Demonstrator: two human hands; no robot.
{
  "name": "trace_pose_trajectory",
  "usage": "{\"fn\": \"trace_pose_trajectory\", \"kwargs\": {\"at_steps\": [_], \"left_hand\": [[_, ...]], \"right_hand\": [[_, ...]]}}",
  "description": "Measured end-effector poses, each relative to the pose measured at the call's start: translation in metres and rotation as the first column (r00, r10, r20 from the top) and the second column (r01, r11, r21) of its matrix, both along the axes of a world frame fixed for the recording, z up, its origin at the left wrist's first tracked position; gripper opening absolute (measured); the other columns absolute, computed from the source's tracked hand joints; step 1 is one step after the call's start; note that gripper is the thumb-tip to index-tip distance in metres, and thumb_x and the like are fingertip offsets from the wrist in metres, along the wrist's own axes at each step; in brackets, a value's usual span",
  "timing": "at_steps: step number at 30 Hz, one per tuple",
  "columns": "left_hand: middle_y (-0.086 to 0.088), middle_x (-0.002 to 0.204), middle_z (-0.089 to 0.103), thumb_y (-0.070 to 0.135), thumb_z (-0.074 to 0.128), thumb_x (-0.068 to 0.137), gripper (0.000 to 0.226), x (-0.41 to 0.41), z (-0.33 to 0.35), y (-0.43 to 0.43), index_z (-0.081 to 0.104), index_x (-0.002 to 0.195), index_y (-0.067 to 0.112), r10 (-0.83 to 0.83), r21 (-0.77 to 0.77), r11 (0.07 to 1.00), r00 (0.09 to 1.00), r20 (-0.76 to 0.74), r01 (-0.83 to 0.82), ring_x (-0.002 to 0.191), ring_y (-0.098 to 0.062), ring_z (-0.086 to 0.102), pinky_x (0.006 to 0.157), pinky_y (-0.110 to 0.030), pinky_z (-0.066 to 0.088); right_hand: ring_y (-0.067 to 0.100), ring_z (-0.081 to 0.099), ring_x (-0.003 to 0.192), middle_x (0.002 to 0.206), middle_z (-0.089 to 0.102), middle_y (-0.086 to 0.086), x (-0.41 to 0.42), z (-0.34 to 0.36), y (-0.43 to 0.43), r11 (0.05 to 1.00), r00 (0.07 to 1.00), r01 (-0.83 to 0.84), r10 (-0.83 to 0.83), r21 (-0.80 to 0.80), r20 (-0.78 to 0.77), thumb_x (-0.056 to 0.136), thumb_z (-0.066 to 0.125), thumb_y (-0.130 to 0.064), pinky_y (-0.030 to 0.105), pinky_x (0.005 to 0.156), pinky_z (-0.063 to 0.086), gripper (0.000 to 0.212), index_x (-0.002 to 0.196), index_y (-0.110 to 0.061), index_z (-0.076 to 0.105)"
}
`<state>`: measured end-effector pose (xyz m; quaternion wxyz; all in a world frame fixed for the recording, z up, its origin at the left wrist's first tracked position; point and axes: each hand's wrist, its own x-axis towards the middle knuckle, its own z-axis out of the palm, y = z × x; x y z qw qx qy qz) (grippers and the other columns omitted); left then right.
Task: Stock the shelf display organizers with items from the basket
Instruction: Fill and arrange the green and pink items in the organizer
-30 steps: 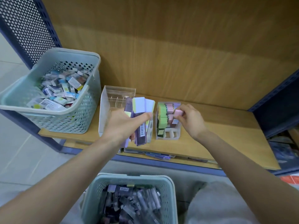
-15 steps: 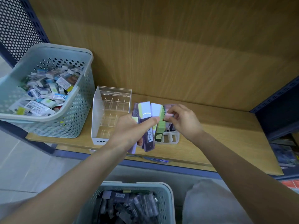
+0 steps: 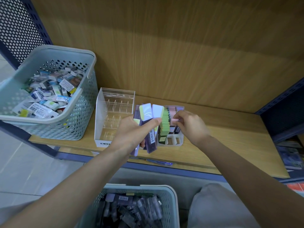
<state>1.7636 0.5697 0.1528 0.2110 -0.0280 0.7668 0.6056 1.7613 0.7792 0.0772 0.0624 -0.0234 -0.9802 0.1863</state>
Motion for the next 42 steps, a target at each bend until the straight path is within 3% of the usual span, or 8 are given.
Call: {"fn": "trace_pose_trajectory", "kwargs": {"at_steps": [10, 14, 17, 20, 26, 32, 35, 42], "left_hand": [[0.001, 0.04, 0.049, 0.03, 0.07, 0.081, 0.027, 0.002, 0.0, 0.002, 0.058, 0.064, 0.013, 0.003, 0.021, 1.0, 1.0, 0.016, -0.003, 0.034, -0.01, 0.04, 0.037, -0.016, 0.038], [0.001, 0.042, 0.053, 0.03, 0.071, 0.081, 0.027, 0.003, 0.001, 0.002, 0.058, 0.063, 0.014, 0.001, 0.029, 1.0, 1.0, 0.015, -0.002, 0.034, -0.01, 0.04, 0.037, -0.015, 0.037], [0.006, 0.038, 0.053, 0.027, 0.069, 0.083, 0.025, 0.005, 0.001, 0.003, 0.057, 0.065, 0.015, -0.025, 0.034, 0.999, 1.0, 0.011, 0.025, 0.031, -0.007, 0.039, 0.036, -0.013, 0.035], [0.007, 0.039, 0.05, 0.028, 0.068, 0.083, 0.023, 0.008, -0.002, 0.003, 0.058, 0.068, 0.014, -0.092, -0.019, 0.996, 0.996, 0.003, 0.092, 0.032, -0.008, 0.038, 0.037, -0.013, 0.034], [-0.001, 0.051, 0.054, 0.029, 0.067, 0.084, 0.014, 0.018, -0.008, 0.003, 0.063, 0.075, 0.019, -0.183, -0.039, 0.983, 0.983, -0.03, 0.181, 0.037, -0.01, 0.041, 0.039, -0.018, 0.037], [0.001, 0.053, 0.055, 0.023, 0.067, 0.085, 0.011, 0.01, -0.013, -0.003, 0.058, 0.079, 0.02, -0.011, 0.015, 1.0, 0.999, -0.038, 0.011, 0.035, -0.012, 0.038, 0.038, -0.017, 0.037], [0.0, 0.055, 0.055, 0.023, 0.067, 0.085, 0.013, 0.008, -0.014, -0.002, 0.056, 0.08, 0.023, -0.003, 0.023, 1.0, 0.999, -0.035, 0.004, 0.034, -0.012, 0.037, 0.038, -0.017, 0.036], [-0.008, 0.063, 0.058, 0.024, 0.068, 0.085, 0.017, 0.006, -0.011, 0.003, 0.055, 0.075, 0.019, 0.012, 0.01, 1.0, 1.0, -0.002, -0.012, 0.033, -0.01, 0.038, 0.037, -0.015, 0.037]], "right_hand": [[0.023, 0.058, 0.098, 0.117, 0.057, 0.001, 0.004, -0.004, -0.007, 0.949, 0.994, -0.068, 0.039, 0.307, 0.098, 0.094, 0.047, -0.004, 0.028, 0.064, 0.036, 0.029, 0.12, -0.016, 0.053], [0.013, 0.06, 0.093, 0.108, 0.062, 0.0, 0.017, 0.032, -0.025, 0.981, 0.996, 0.057, -0.067, -0.187, -0.05, 0.099, 0.043, -0.021, 0.03, 0.075, 0.049, 0.021, 0.113, -0.017, 0.058], [0.004, 0.064, 0.079, 0.097, 0.066, -0.003, 0.028, 0.072, -0.047, 0.72, 0.997, 0.057, -0.074, -0.691, 0.004, 0.098, 0.045, -0.027, 0.023, 0.071, 0.054, 0.017, 0.102, -0.021, 0.06], [0.001, 0.062, 0.07, 0.093, 0.064, 0.0, 0.037, 0.09, -0.059, 0.556, 0.992, 0.076, 0.039, -0.828, 0.118, 0.094, 0.054, -0.019, 0.017, 0.064, 0.054, 0.011, 0.099, -0.017, 0.064], [-0.001, 0.06, 0.058, 0.073, 0.059, -0.003, 0.044, 0.096, -0.045, 0.601, 0.964, 0.128, 0.112, -0.789, 0.241, 0.089, 0.061, -0.011, 0.014, 0.063, 0.054, 0.008, 0.087, -0.017, 0.066], [0.011, 0.067, 0.07, 0.087, 0.068, 0.002, 0.039, 0.082, 0.0, 0.843, 0.971, 0.219, -0.237, -0.491, 0.026, 0.088, 0.064, -0.019, 0.021, 0.072, 0.054, 0.002, 0.087, -0.018, 0.062], [0.014, 0.062, 0.075, 0.085, 0.066, 0.0, 0.041, 0.058, 0.008, 0.939, 0.979, 0.2, -0.183, -0.279, 0.086, 0.086, 0.066, -0.019, 0.013, 0.067, 0.043, 0.008, 0.092, -0.014, 0.064], [0.017, 0.058, 0.085, 0.086, 0.055, -0.011, 0.031, 0.024, 0.0, 0.98, 0.992, 0.06, -0.038, -0.187, 0.119, 0.089, 0.057, -0.007, 0.02, 0.068, 0.044, 0.012, 0.091, -0.018, 0.055]]}}
